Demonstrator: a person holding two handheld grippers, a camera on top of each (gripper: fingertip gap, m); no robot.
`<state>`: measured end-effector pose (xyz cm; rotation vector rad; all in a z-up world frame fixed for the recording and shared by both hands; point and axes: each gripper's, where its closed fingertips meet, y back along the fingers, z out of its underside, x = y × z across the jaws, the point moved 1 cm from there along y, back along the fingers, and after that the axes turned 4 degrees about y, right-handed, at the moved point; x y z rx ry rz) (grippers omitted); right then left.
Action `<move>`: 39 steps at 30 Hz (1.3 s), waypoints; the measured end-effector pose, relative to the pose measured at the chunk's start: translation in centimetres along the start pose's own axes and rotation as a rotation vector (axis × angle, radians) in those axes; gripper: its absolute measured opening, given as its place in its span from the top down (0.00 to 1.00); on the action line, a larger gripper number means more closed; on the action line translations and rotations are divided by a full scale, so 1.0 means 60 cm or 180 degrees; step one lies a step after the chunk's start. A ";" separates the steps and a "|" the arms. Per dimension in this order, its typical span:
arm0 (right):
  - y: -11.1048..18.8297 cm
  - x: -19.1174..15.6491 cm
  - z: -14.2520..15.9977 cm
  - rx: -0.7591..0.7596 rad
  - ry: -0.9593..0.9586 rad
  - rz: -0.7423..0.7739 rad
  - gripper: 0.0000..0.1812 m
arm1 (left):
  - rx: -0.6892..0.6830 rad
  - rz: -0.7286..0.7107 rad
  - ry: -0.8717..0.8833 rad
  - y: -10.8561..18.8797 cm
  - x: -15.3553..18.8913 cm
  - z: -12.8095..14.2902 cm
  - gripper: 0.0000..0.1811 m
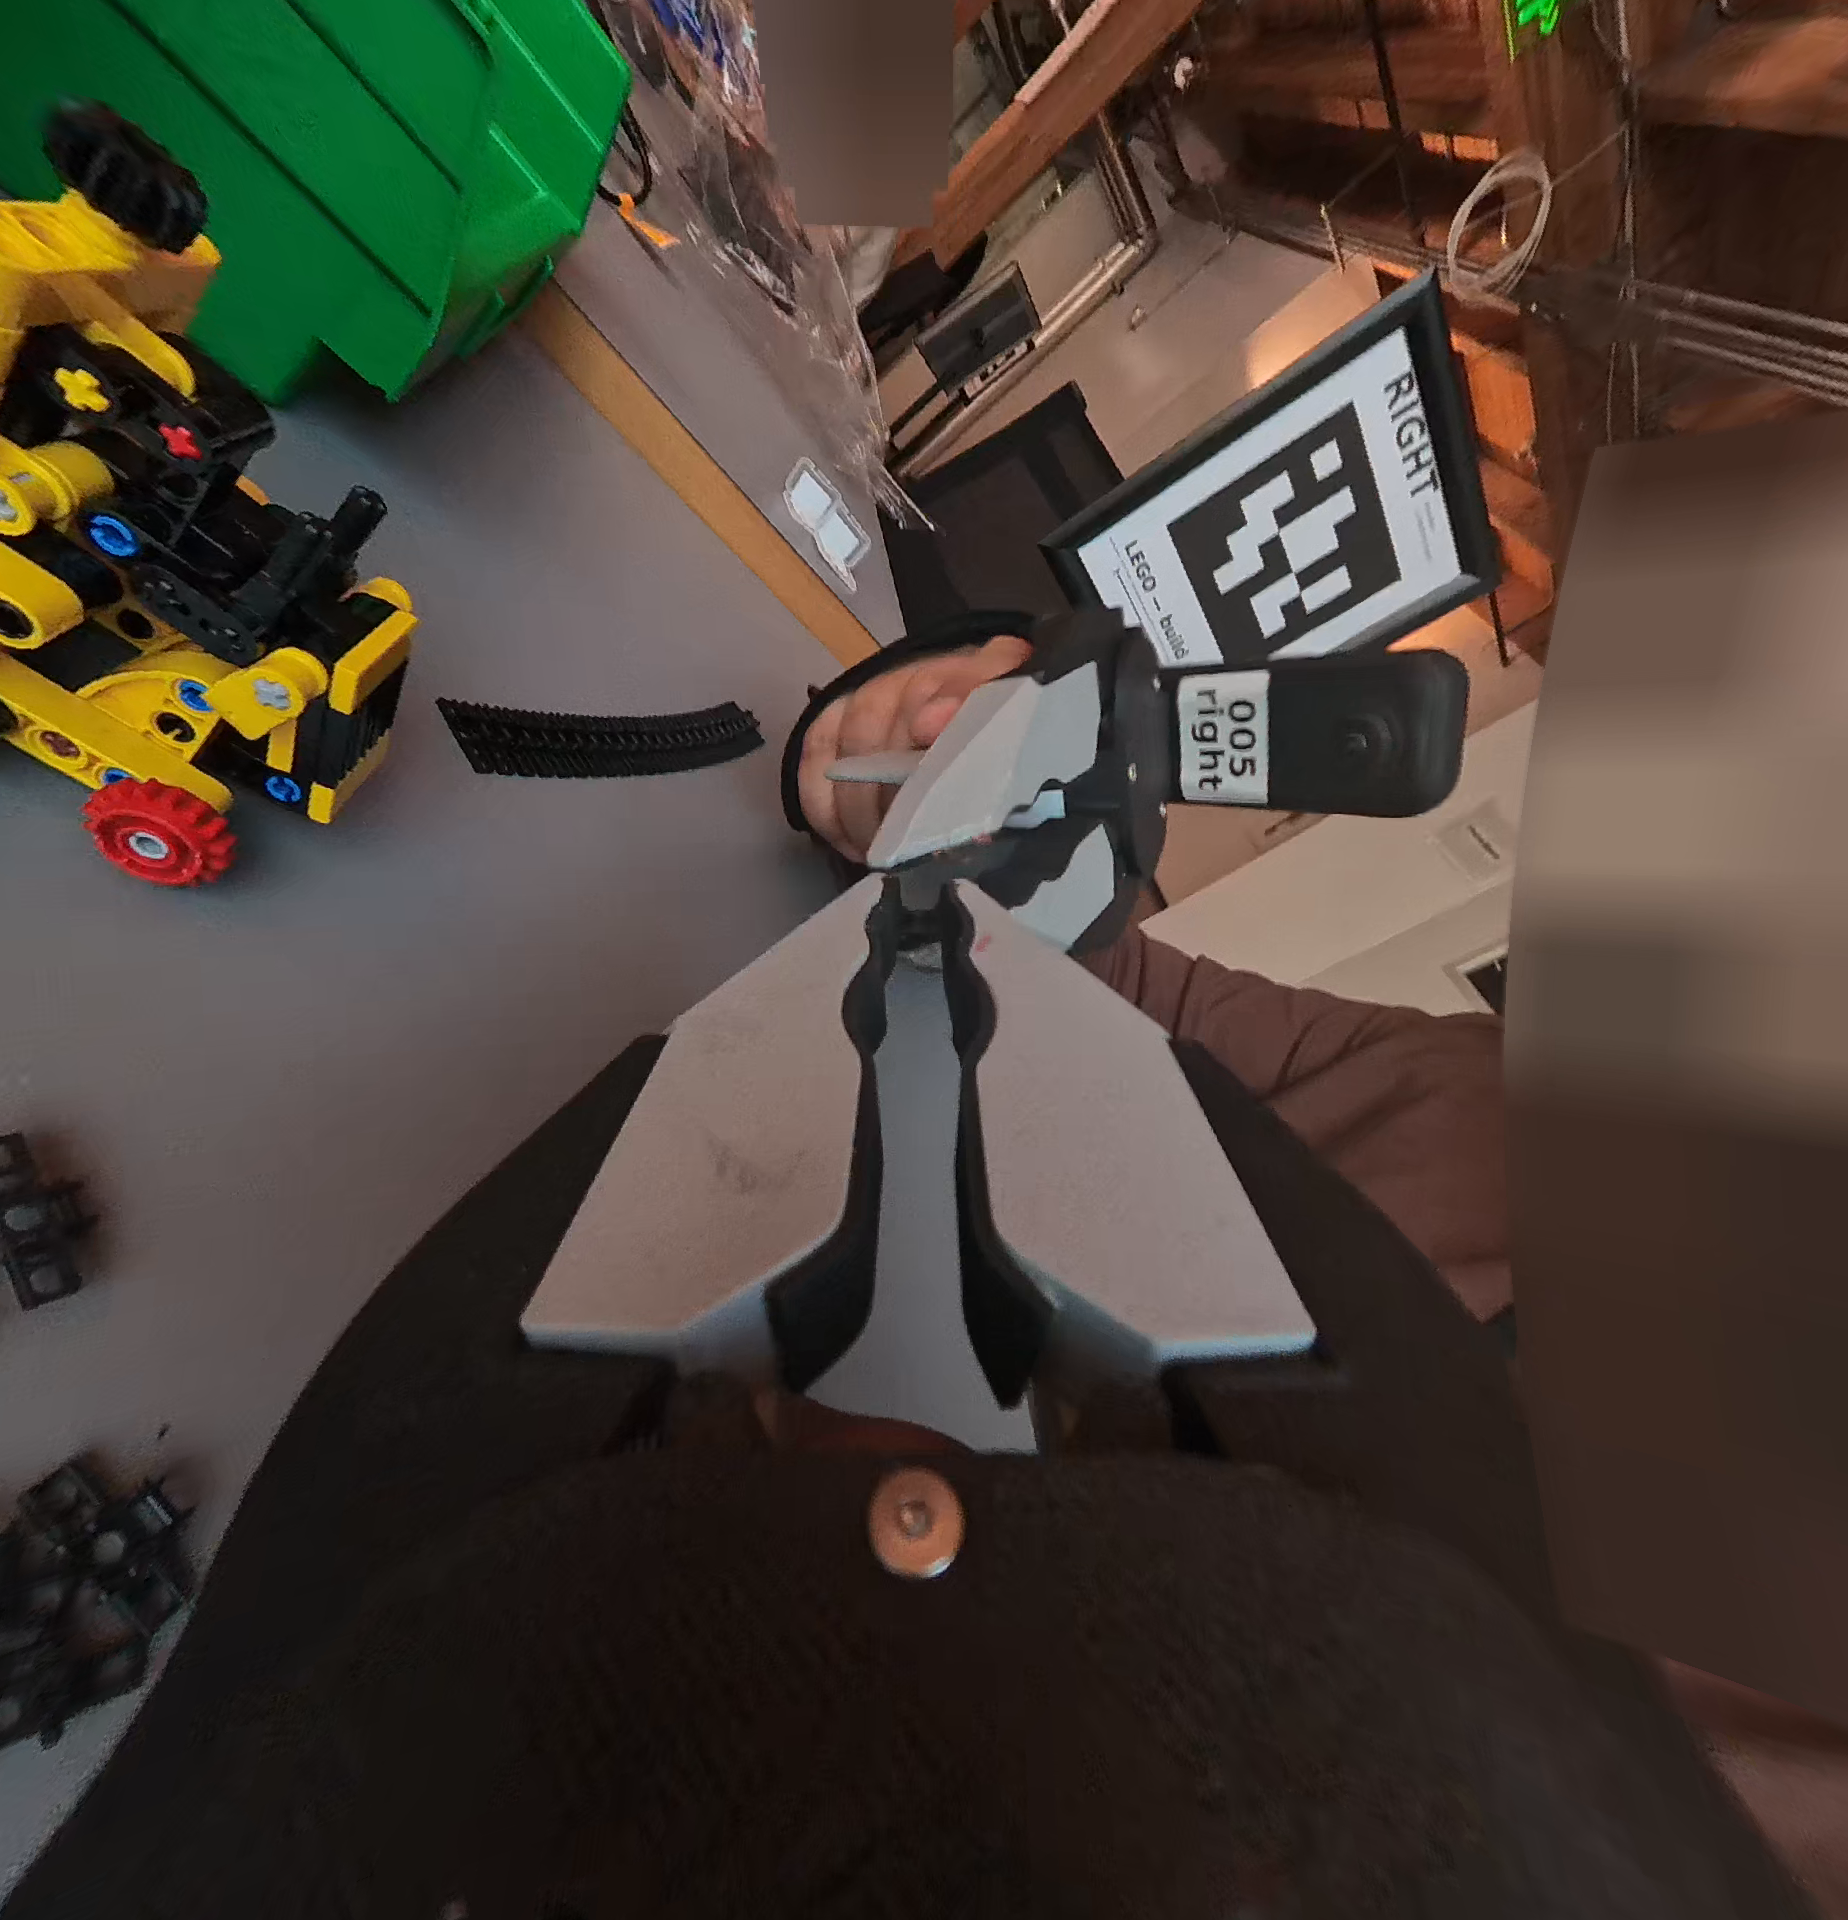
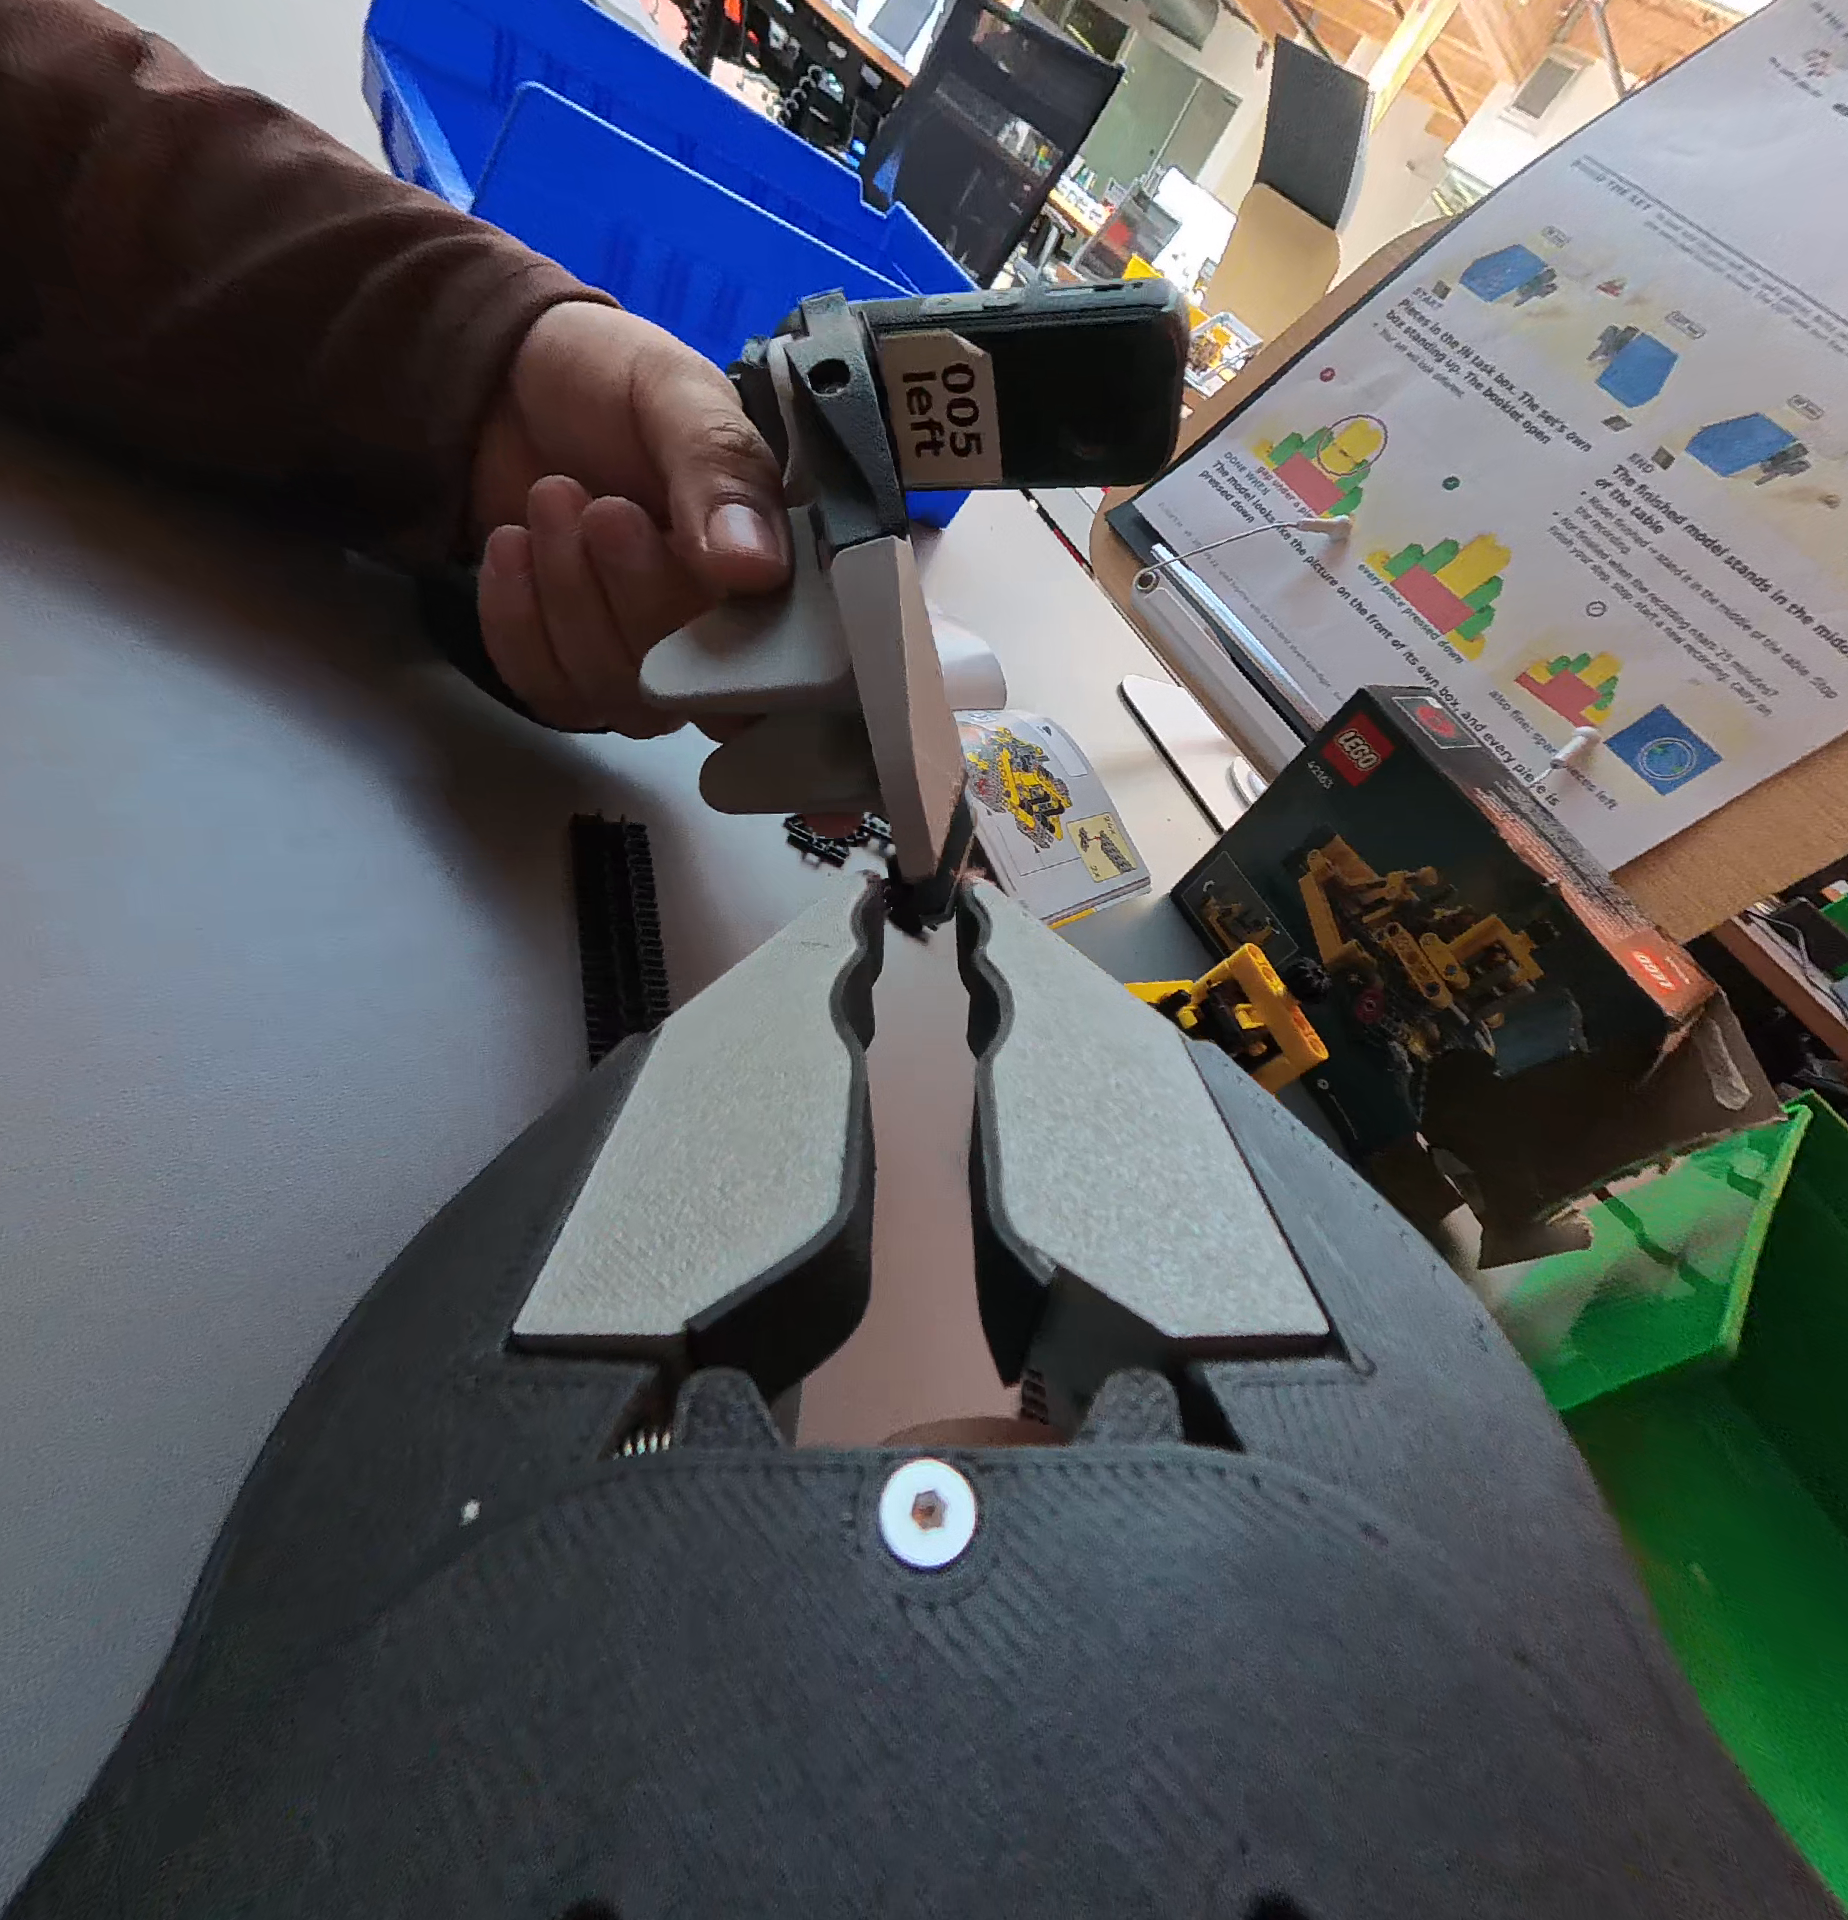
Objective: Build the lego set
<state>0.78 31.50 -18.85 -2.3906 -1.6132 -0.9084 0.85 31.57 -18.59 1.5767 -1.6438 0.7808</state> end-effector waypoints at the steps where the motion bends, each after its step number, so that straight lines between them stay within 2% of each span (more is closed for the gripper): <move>1: 0.001 0.006 0.000 -0.0011 0.0006 0.0078 0.95 | 0.0093 -0.0012 0.0055 -0.001 -0.001 -0.007 0.98; 4: -0.001 0.017 0.007 -0.0075 -0.0078 0.0176 0.95 | 0.0293 -0.0112 0.0175 -0.004 -0.008 -0.017 0.97; 11: -0.014 0.005 0.043 -0.0438 -0.0189 0.0001 0.95 | 0.0195 -0.0541 0.0108 -0.008 -0.036 -0.003 0.90; 17: -0.013 -0.042 0.066 -0.0681 0.0108 -0.0309 0.93 | -0.0475 -0.1118 -0.0583 -0.009 -0.052 0.047 0.86; 19: -0.010 -0.063 0.075 -0.0811 0.0291 -0.0431 1.00 | -0.0688 -0.1301 -0.0795 -0.006 -0.060 0.062 0.84; 20: -0.009 -0.066 0.079 -0.0861 0.0413 -0.0383 1.00 | -0.0760 -0.1387 -0.0888 -0.005 -0.064 0.066 0.83; 25: -0.001 -0.074 0.086 -0.0956 0.0690 -0.0271 1.00 | -0.0788 -0.1337 -0.1003 -0.003 -0.051 0.065 0.81; 28: 0.023 -0.028 0.064 -0.0710 0.0514 0.0202 1.00 | -0.0665 -0.1465 -0.1152 0.021 -0.051 0.042 0.82; 30: 0.057 0.029 0.041 -0.0427 0.0322 0.0799 1.00 | -0.0491 -0.1484 -0.1161 0.042 -0.045 0.022 0.82; 33: 0.136 0.117 0.027 -0.0026 -0.0155 0.1758 1.00 | -0.0301 -0.1642 -0.1151 0.076 -0.052 -0.001 0.82; 37: 0.208 0.181 0.073 0.0104 -0.0997 0.2266 1.00 | -0.0299 -0.1894 -0.1246 0.106 -0.070 -0.006 0.82; 39: 0.242 0.203 0.087 0.0204 -0.1233 0.2491 1.00 | -0.0309 -0.2017 -0.1269 0.117 -0.081 -0.006 0.82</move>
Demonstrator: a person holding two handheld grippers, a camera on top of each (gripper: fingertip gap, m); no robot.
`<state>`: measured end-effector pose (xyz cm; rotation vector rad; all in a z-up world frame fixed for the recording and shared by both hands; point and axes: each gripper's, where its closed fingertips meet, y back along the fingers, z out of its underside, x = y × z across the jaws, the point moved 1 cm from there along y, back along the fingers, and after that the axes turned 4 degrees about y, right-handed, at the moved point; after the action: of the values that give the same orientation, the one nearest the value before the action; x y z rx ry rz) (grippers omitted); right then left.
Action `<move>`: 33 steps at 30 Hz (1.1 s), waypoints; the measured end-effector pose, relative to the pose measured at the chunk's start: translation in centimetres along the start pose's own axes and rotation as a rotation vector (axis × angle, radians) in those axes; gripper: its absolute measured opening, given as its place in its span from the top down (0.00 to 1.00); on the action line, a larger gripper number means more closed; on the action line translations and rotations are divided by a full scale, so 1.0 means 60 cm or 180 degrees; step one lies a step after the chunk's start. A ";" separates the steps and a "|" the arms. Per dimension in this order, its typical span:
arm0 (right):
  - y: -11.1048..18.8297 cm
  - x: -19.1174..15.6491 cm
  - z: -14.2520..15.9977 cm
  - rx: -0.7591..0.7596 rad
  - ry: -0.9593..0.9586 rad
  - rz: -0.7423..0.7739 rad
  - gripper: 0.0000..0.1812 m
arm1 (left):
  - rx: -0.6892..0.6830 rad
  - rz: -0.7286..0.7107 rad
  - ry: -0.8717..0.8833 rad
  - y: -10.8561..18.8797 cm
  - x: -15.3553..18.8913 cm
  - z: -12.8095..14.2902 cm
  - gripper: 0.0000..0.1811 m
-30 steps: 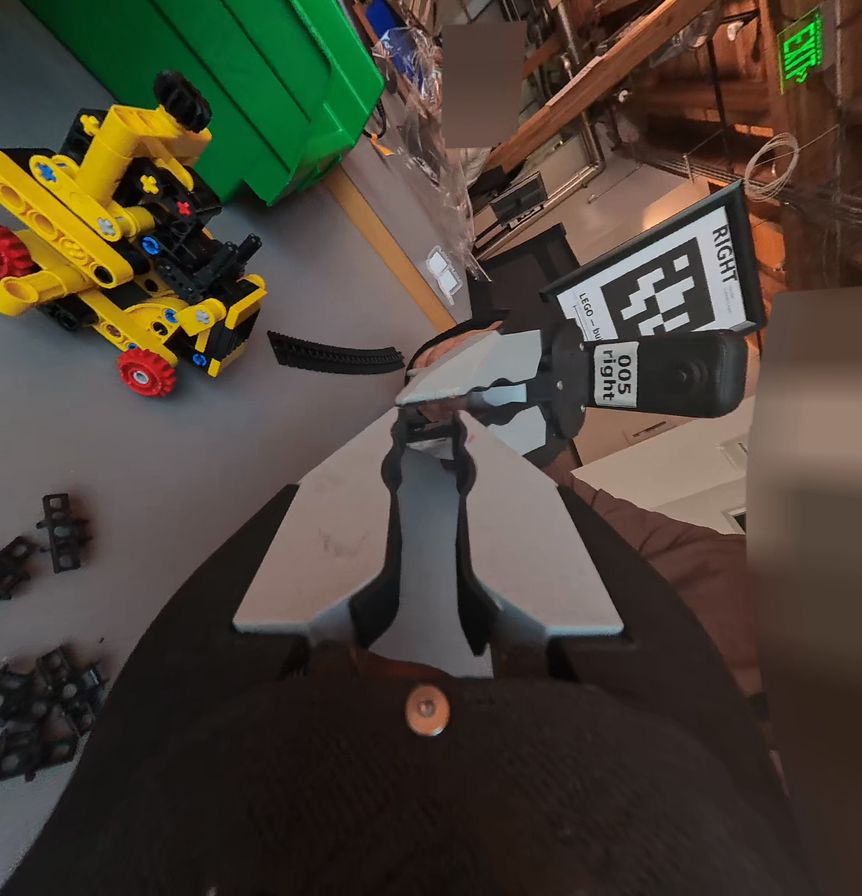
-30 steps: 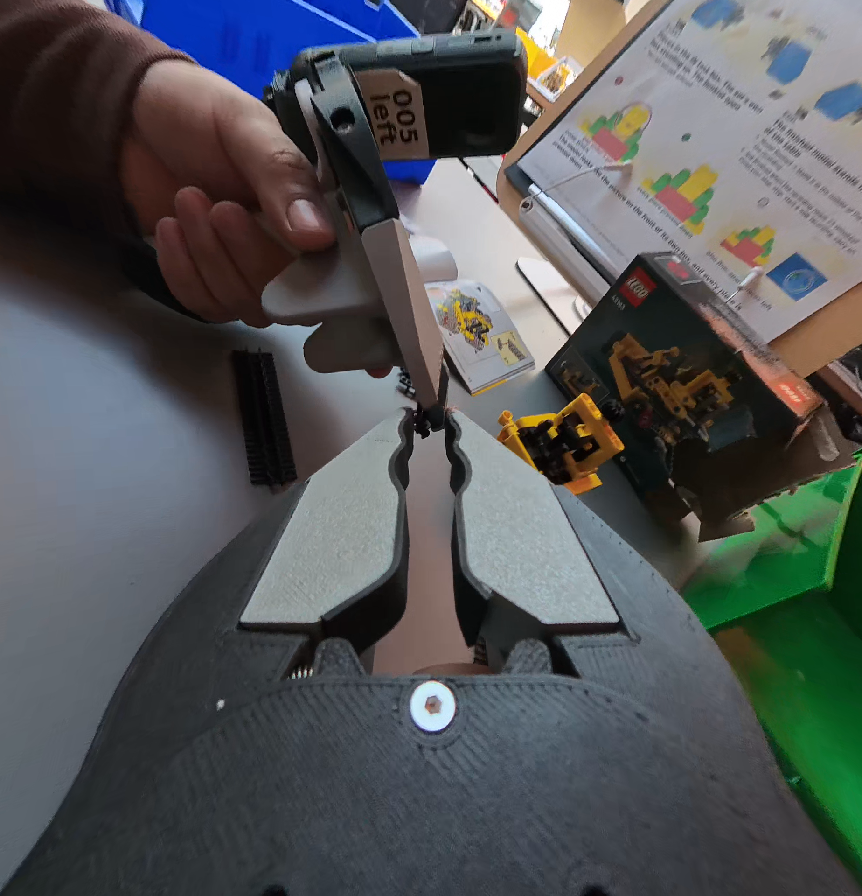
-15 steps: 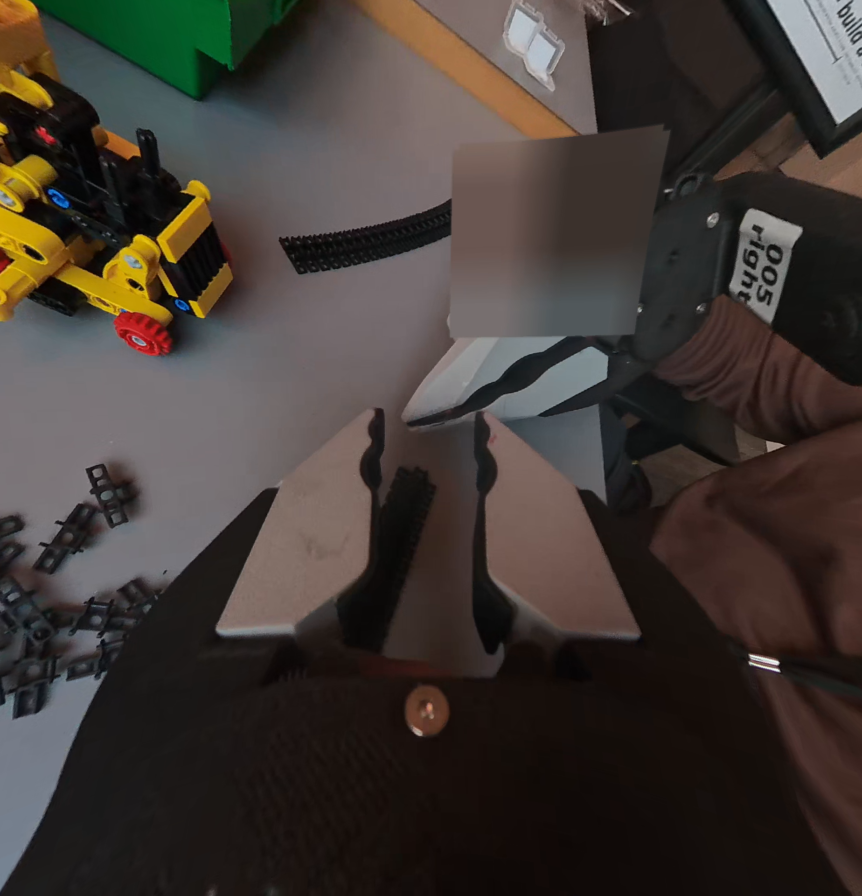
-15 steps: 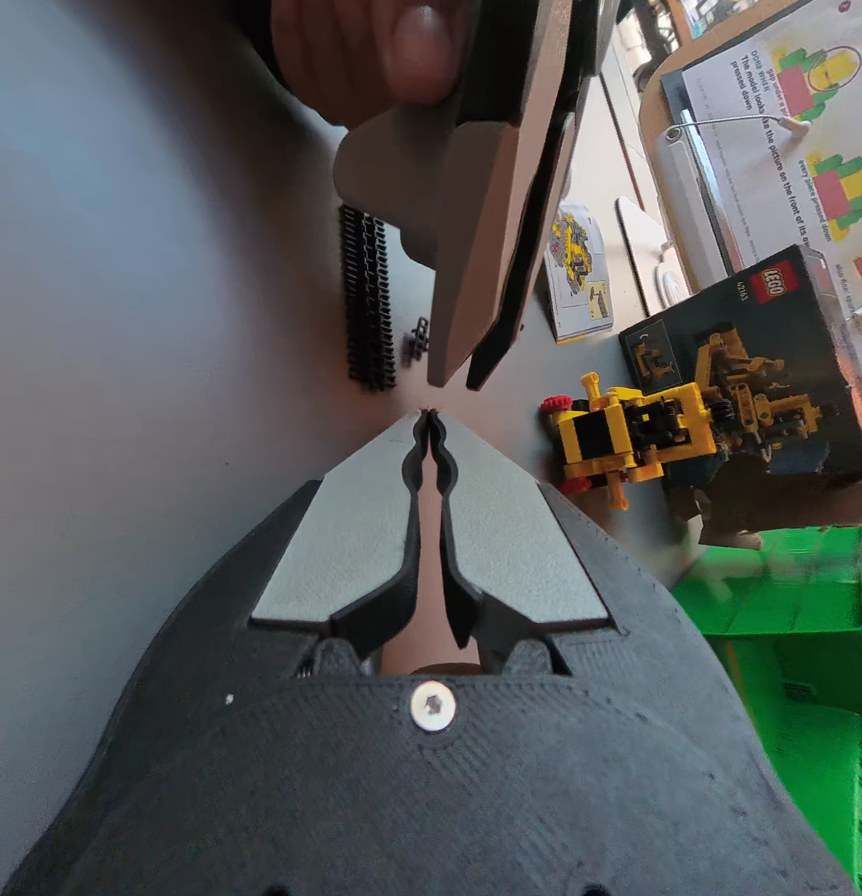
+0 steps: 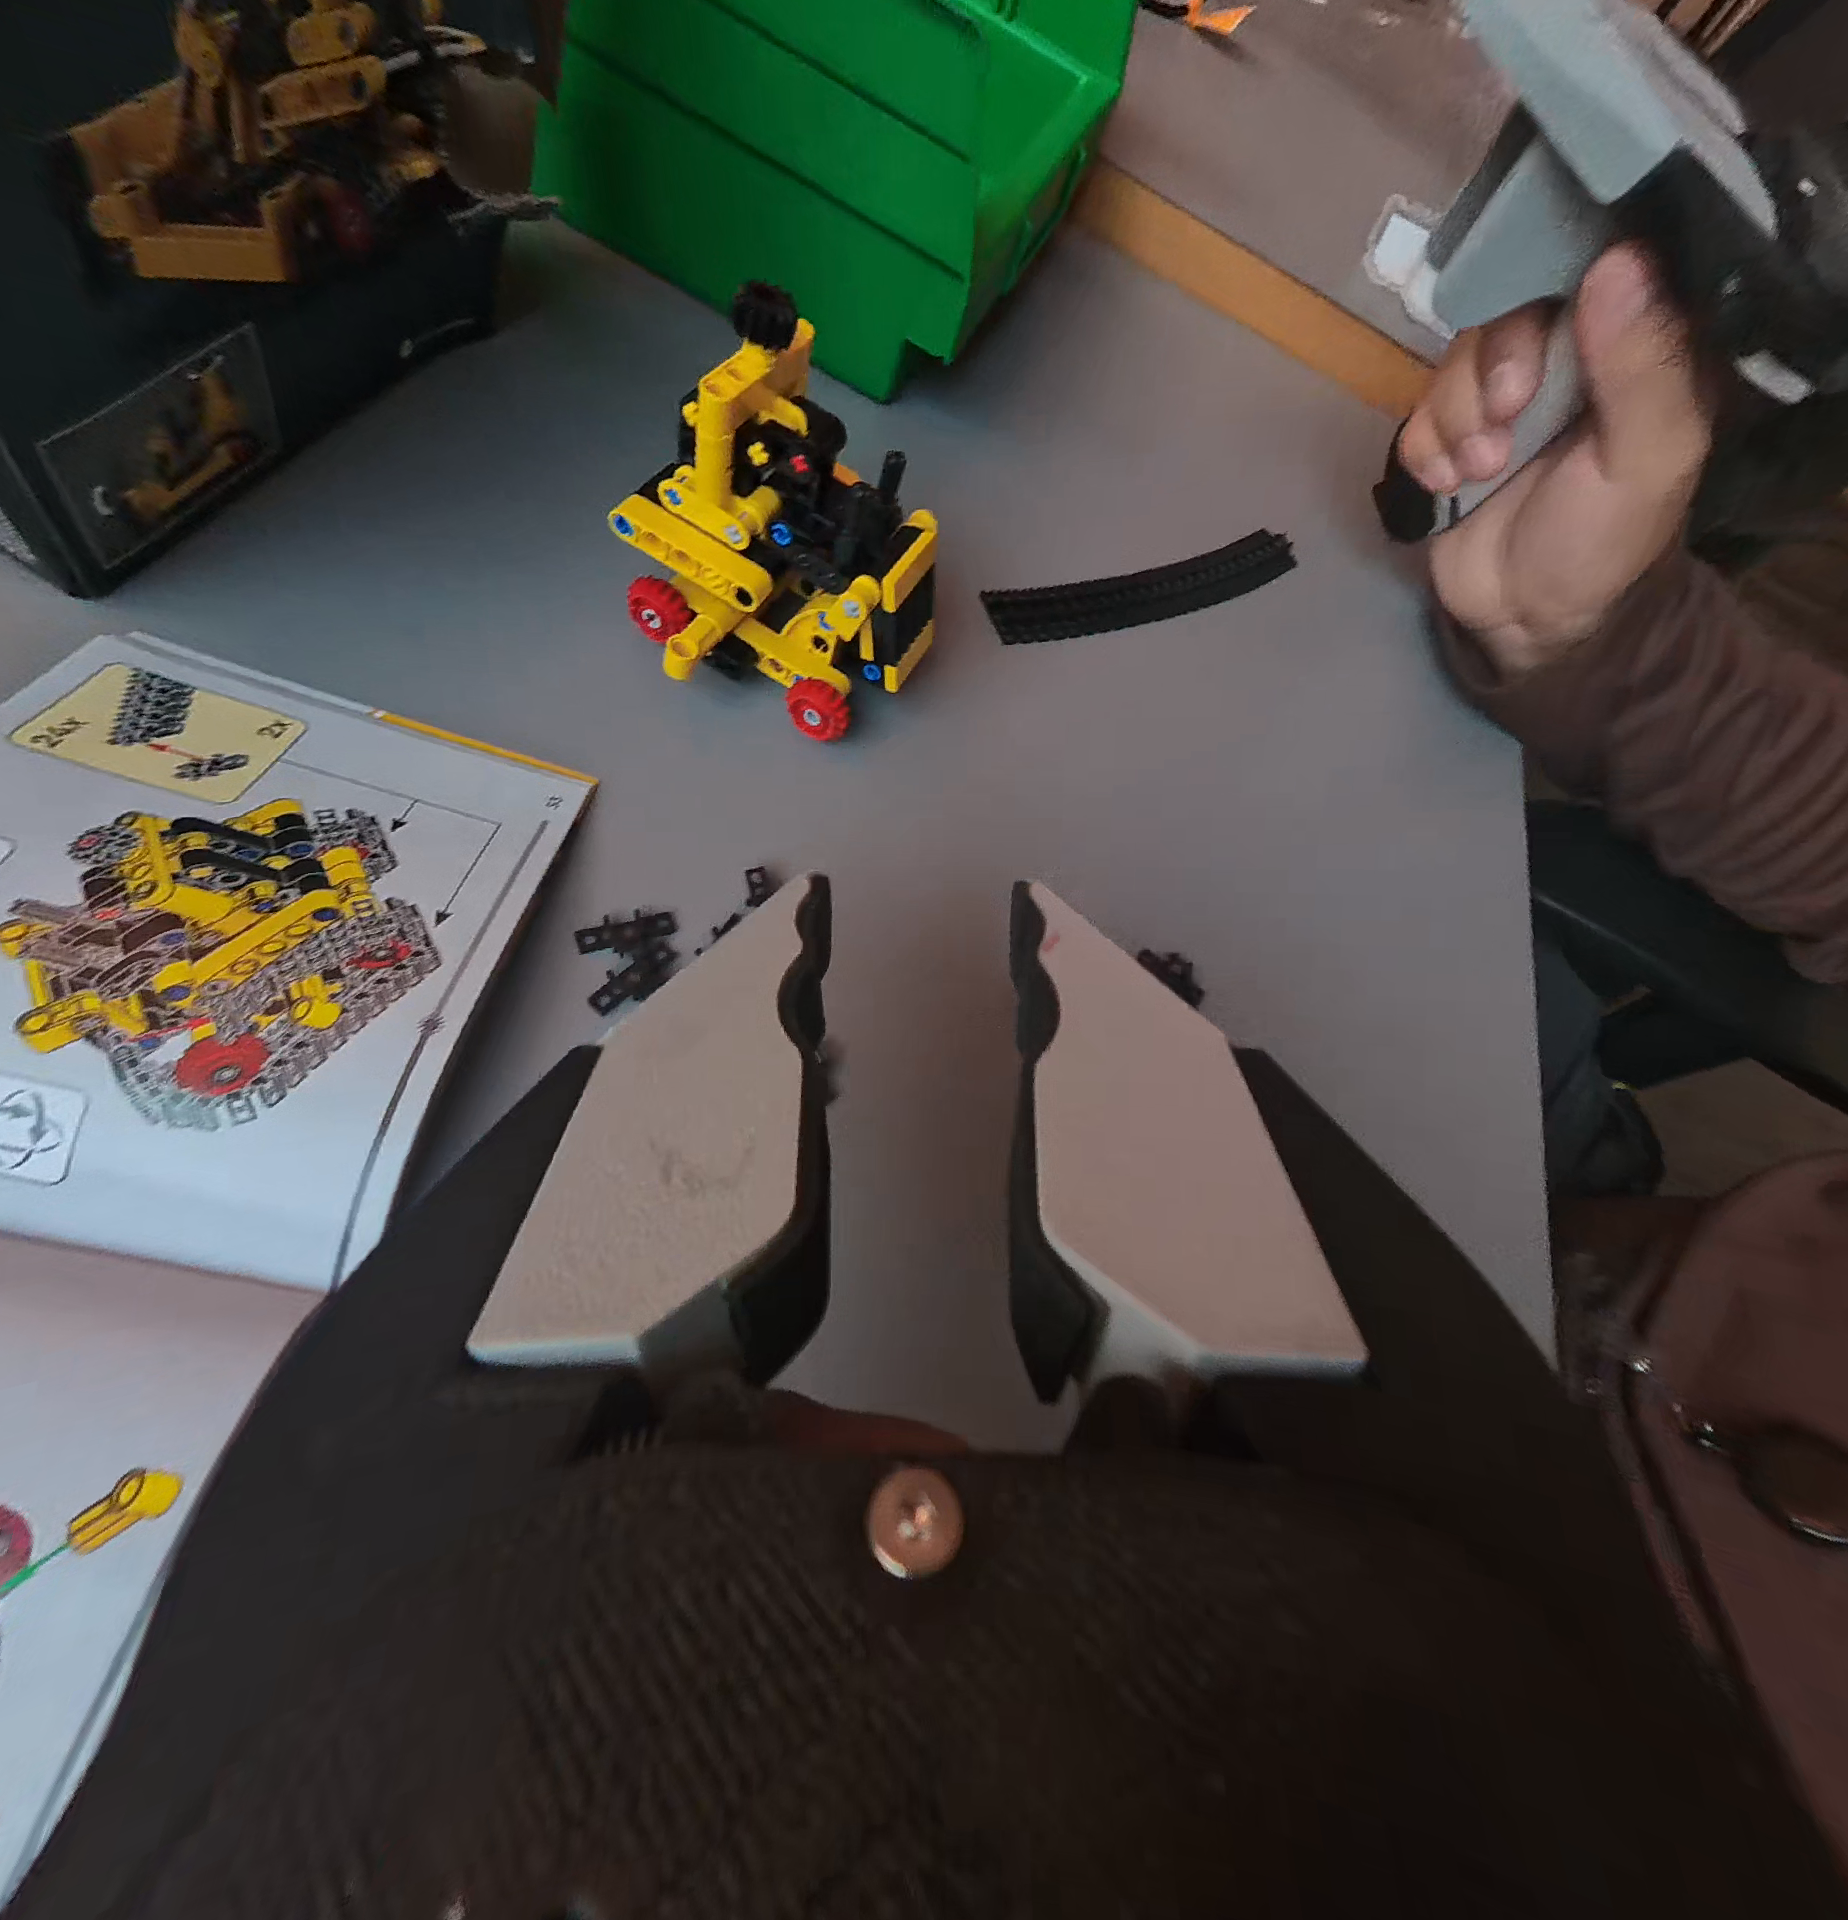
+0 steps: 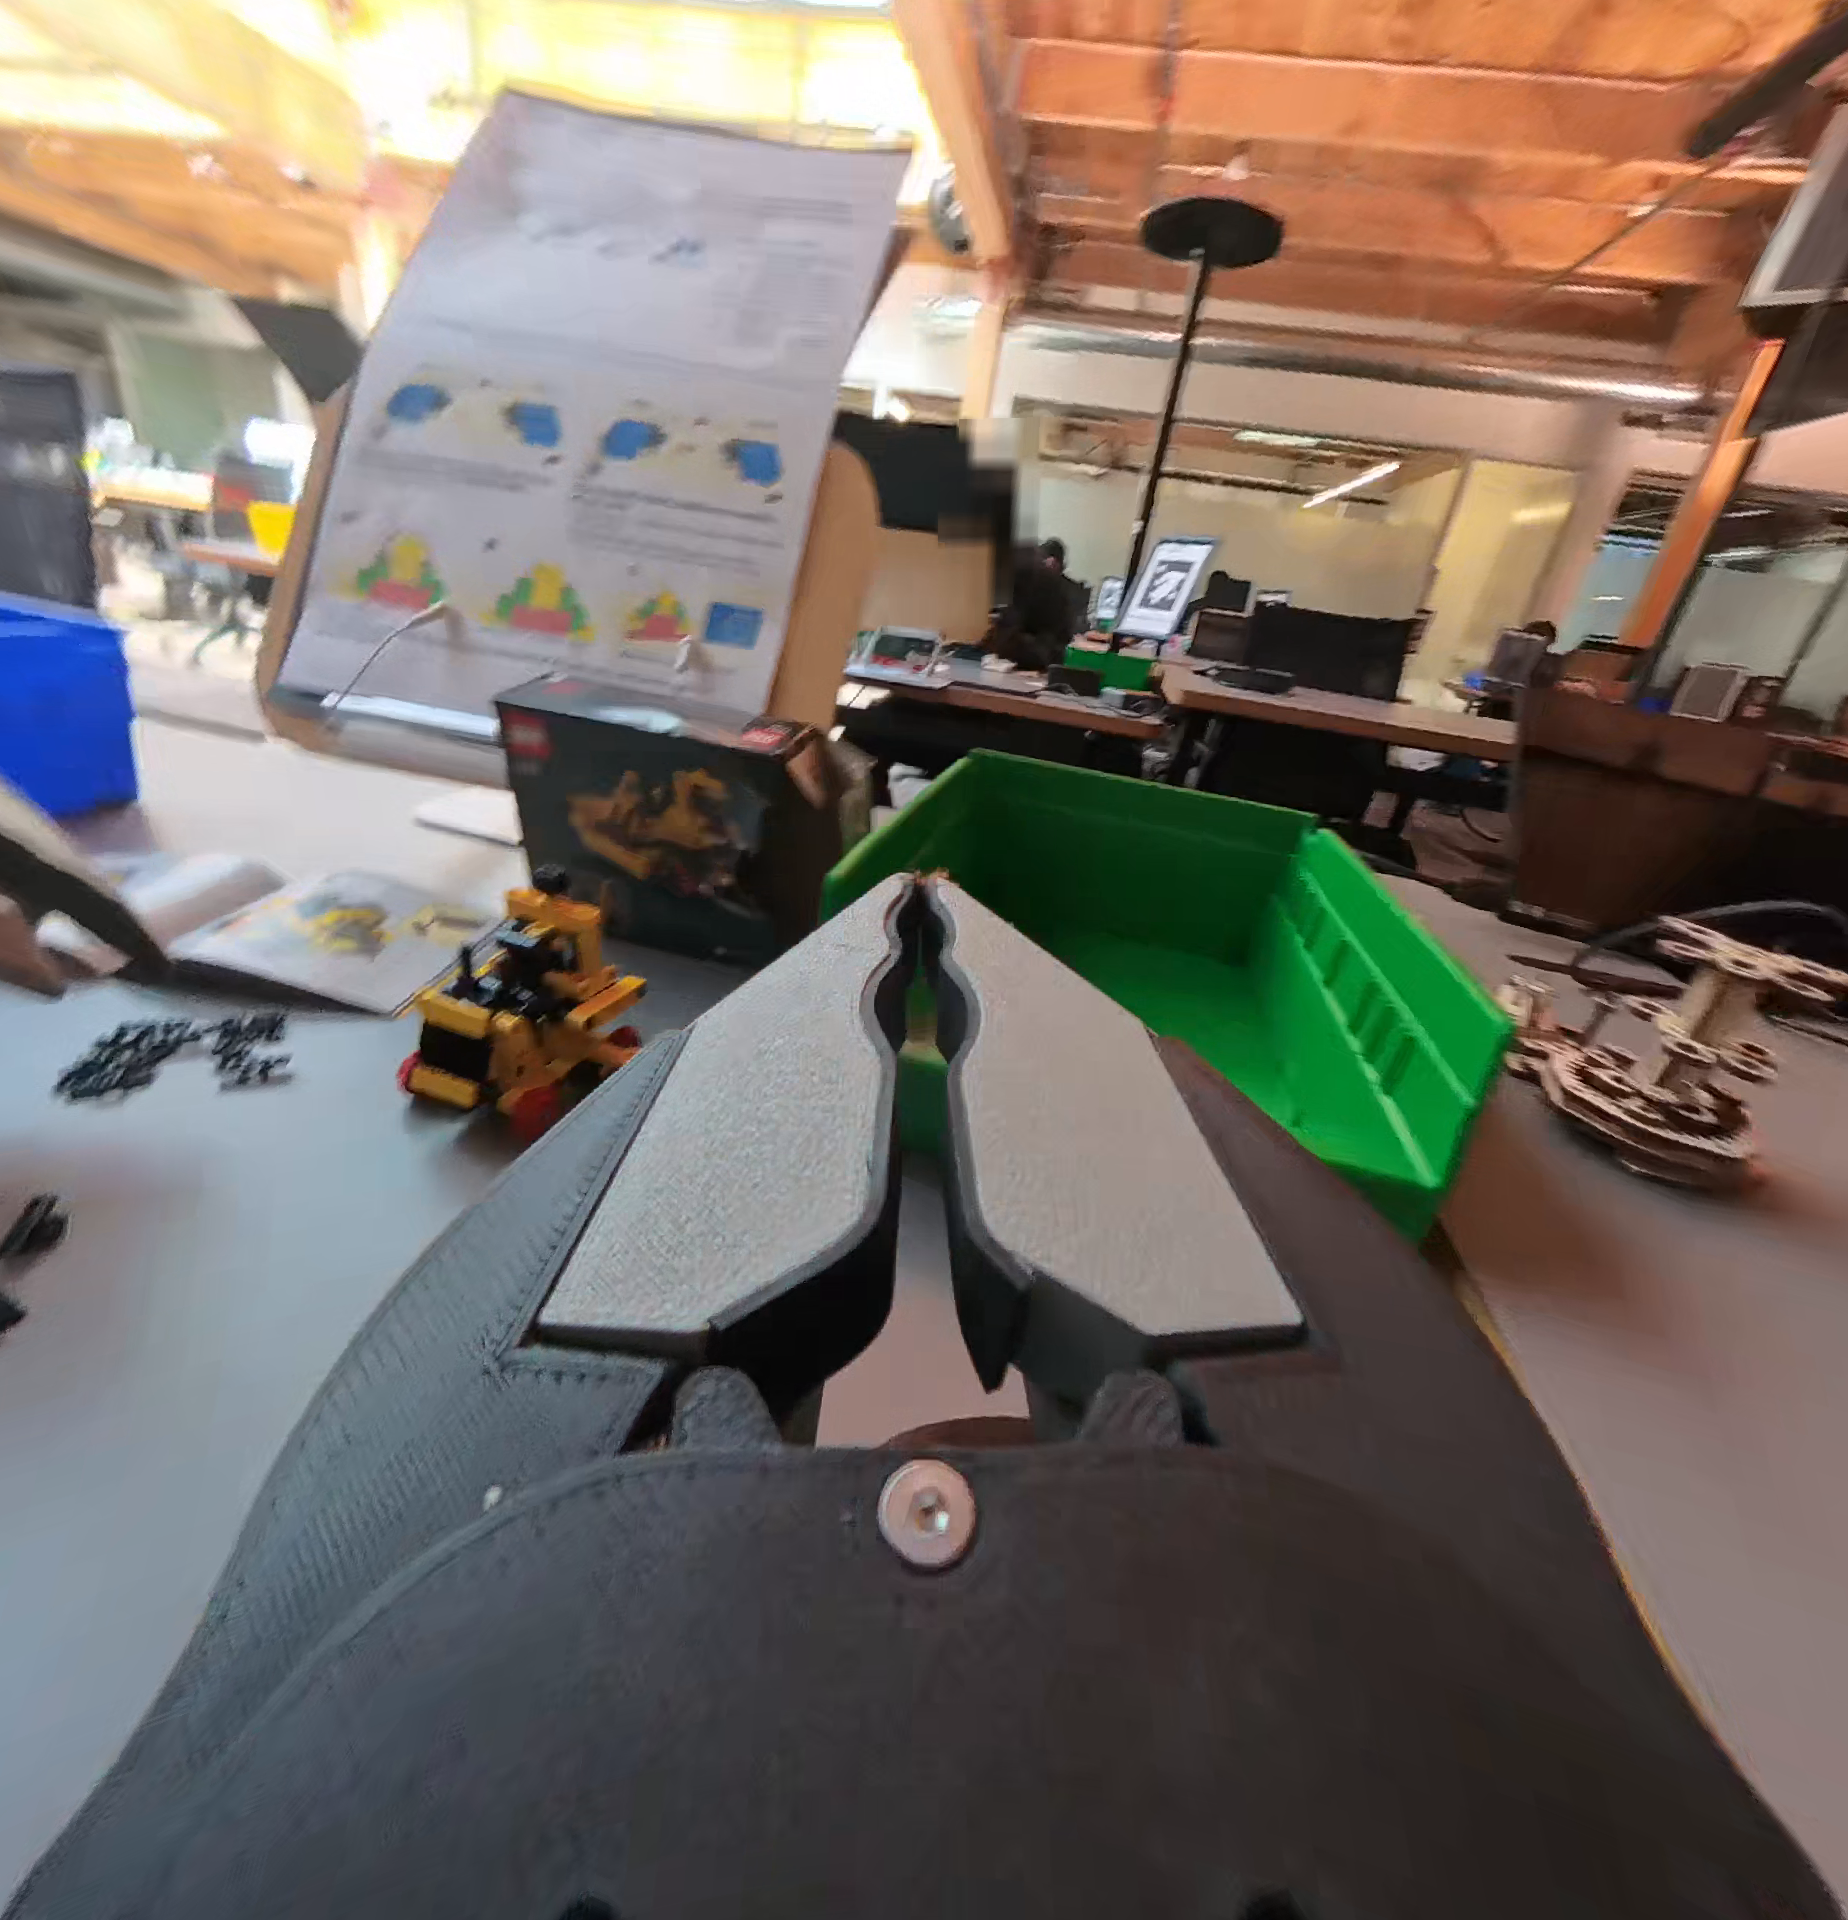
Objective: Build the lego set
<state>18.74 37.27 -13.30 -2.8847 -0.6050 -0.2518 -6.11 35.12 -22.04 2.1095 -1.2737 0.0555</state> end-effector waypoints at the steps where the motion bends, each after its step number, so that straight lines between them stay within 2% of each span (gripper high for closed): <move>1: 0.007 0.018 -0.004 0.0070 -0.0064 0.0091 1.00 | -0.0010 -0.0026 -0.0005 0.001 -0.004 0.003 0.82; 4: 0.027 0.046 -0.001 0.0016 -0.0209 0.0092 1.00 | -0.0011 -0.0097 -0.0026 0.005 -0.010 0.010 0.83; 8: 0.028 0.001 0.025 -0.0454 -0.0470 -0.0508 1.00 | -0.0054 -0.0301 -0.0184 0.013 -0.020 0.024 0.83; 12: 0.010 -0.087 0.044 -0.0866 -0.0132 -0.1202 0.99 | 0.0025 -0.0423 -0.0371 0.023 -0.019 0.022 0.83; 15: -0.006 -0.168 0.069 -0.1278 -0.0014 -0.1812 0.93 | 0.0078 -0.0459 -0.0510 0.032 -0.014 0.024 0.83; 18: -0.026 -0.231 0.080 -0.1393 0.0150 -0.2176 0.91 | 0.0082 -0.0506 -0.0544 0.036 -0.015 0.033 0.83; 22: -0.062 -0.278 0.097 -0.1463 0.0696 -0.2399 0.91 | 0.0018 -0.0468 -0.0519 0.043 -0.014 0.047 0.83; 26: -0.092 -0.305 0.081 -0.1166 0.1078 -0.2452 0.94 | 0.0003 -0.0716 -0.0780 0.064 -0.033 0.061 0.83; 29: -0.087 -0.316 0.079 -0.0931 0.0918 -0.2572 0.97 | -0.0077 -0.0766 -0.0793 0.069 -0.043 0.070 0.83; 33: -0.081 -0.309 0.088 -0.0883 0.0833 -0.2676 0.97 | -0.0007 -0.0305 -0.0679 0.052 -0.005 0.058 0.80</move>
<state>0.66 35.71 -21.45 -2.5704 -1.8038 -0.8568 -9.80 32.45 -23.25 2.2177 -1.2897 -0.2178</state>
